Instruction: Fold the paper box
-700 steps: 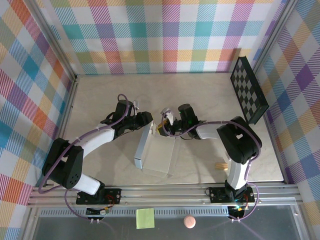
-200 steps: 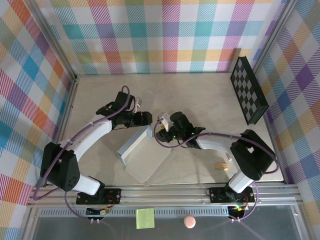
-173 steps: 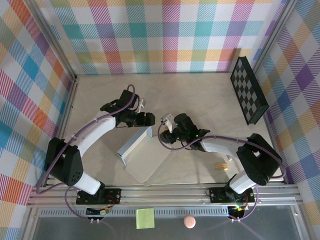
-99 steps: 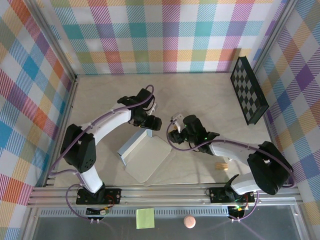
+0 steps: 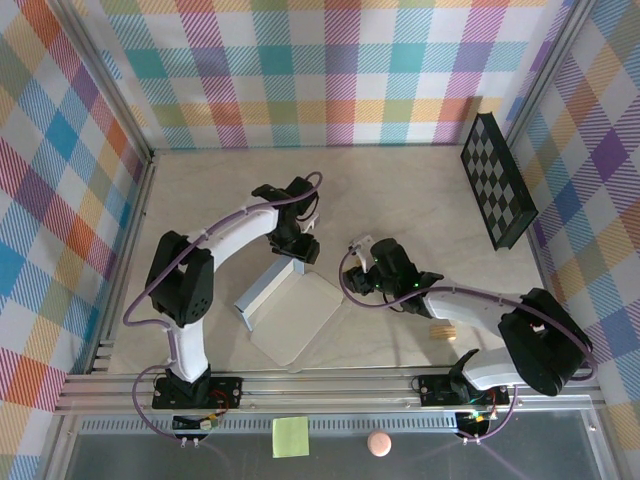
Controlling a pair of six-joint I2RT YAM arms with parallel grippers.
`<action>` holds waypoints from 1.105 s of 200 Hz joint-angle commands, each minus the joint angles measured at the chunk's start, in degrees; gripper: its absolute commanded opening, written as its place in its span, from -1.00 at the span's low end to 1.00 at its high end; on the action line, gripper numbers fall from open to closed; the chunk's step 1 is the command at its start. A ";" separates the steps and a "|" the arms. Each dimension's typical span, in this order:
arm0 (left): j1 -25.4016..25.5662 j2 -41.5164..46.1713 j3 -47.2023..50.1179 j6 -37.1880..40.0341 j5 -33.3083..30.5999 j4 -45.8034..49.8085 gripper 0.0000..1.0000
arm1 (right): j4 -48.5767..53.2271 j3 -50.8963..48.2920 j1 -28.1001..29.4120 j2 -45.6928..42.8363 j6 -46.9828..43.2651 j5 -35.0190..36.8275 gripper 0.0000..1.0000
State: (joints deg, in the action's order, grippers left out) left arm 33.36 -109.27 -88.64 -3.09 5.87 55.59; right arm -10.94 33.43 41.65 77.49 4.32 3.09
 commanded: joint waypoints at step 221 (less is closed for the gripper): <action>-2.93 5.79 2.19 0.76 0.09 -2.01 -0.63 | 8.12 1.36 -0.21 -9.82 6.60 3.15 -0.03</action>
State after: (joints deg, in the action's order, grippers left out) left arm 32.60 -109.23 -88.77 -0.75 3.75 56.36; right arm -6.22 33.41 41.60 70.59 7.42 5.63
